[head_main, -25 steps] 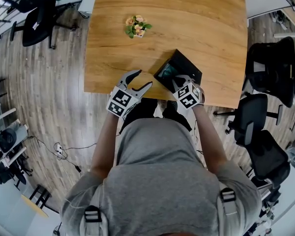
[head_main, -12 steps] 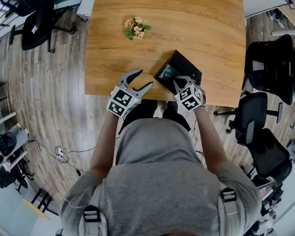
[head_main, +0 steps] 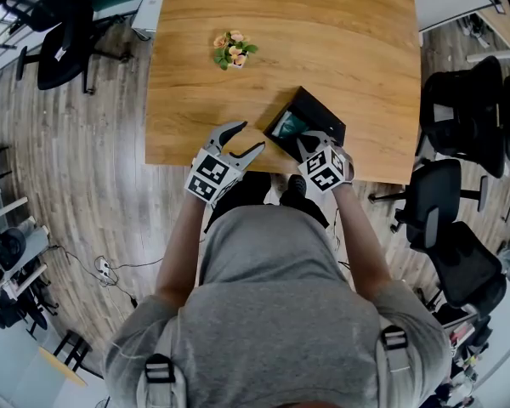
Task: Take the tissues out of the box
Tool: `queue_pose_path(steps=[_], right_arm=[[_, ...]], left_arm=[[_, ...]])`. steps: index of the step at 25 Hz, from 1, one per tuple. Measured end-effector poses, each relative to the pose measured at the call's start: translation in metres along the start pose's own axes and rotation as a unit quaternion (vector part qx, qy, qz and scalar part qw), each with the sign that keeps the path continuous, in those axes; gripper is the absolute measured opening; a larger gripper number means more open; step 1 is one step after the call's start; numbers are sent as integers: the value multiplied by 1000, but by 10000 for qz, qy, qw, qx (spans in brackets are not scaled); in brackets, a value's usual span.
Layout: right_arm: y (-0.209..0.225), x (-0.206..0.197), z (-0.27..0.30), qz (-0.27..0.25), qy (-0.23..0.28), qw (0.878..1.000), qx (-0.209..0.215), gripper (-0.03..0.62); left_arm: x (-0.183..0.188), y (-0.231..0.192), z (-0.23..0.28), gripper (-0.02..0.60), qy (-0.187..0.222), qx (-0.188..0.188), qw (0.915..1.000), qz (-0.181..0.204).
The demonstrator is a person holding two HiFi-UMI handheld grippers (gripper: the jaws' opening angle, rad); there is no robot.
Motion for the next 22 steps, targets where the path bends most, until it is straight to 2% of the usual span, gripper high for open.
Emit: queue_pose_path(steps=[22], right_arm=[[1, 14, -38, -248, 353, 9989, -173, 6]], left_arm=[[12, 45, -12, 262, 243, 363, 9990, 96]])
Point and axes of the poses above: the fingertips, and each gripper's own axes: z forward along the fingers, y to its right, x out of its top, the point moved 2 cm from there along -z, backward along the fingers, and after that the axes turned 7 degrees about -x, right-handed, at the moved point
